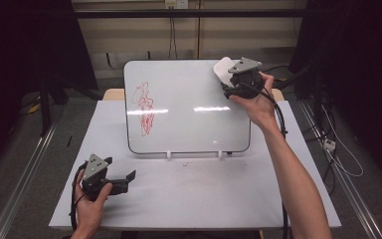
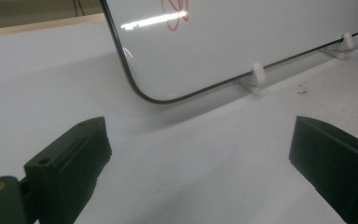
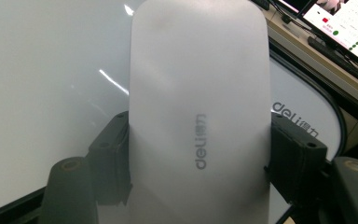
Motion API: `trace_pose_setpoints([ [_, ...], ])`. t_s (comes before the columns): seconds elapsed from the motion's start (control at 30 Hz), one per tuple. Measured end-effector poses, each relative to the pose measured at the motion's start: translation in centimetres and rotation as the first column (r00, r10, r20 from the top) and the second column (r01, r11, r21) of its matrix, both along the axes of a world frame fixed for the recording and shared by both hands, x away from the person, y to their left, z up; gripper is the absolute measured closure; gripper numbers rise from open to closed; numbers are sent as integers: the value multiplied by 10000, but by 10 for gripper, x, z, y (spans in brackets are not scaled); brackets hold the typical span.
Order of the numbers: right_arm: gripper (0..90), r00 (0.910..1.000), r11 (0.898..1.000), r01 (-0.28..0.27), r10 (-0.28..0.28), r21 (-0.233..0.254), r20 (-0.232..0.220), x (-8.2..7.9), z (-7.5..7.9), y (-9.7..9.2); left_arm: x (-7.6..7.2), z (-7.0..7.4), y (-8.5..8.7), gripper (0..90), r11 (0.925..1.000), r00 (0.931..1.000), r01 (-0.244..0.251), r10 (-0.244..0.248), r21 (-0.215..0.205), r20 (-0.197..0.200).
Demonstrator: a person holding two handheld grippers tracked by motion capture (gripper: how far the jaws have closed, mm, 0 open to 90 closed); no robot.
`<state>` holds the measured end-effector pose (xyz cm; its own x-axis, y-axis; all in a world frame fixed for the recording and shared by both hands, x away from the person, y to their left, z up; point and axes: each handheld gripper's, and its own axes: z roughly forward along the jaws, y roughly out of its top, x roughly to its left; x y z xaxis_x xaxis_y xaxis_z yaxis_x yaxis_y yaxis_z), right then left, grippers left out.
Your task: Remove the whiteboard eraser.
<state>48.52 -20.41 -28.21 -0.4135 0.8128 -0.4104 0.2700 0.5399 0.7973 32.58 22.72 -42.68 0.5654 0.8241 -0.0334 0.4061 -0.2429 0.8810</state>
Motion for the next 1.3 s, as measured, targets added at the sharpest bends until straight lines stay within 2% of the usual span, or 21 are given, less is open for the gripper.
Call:
trace_pose_setpoints([
  [0.23, 314, 9997, 9998, -110, 106, 187, 214, -8, 6, -2, 0, 0, -1, 48, 10000, 10000, -34, 34, 7, -3],
  [0.53, 314, 9994, 9966, -201, 179, 804, 281, -17, -5, -6, 2, -2, 1, 48, 10000, 10000, -29, 30, 44, -64],
  [0.67, 314, 9995, 9974, -295, 285, 663, 159, -21, -6, -5, 0, -1, 2, 48, 10000, 10000, -57, 57, -33, -42],
  [1.03, 314, 9981, 9948, -590, 573, 833, 226, -34, -14, -1, -1, -3, 6, 48, 9999, 9997, -139, 138, -44, -188],
  [1.3, 314, 9934, 9906, -1121, 1097, 779, 347, -43, -18, 16, -1, -1, 4, 48, 10000, 9999, -71, 71, 53, -90],
])
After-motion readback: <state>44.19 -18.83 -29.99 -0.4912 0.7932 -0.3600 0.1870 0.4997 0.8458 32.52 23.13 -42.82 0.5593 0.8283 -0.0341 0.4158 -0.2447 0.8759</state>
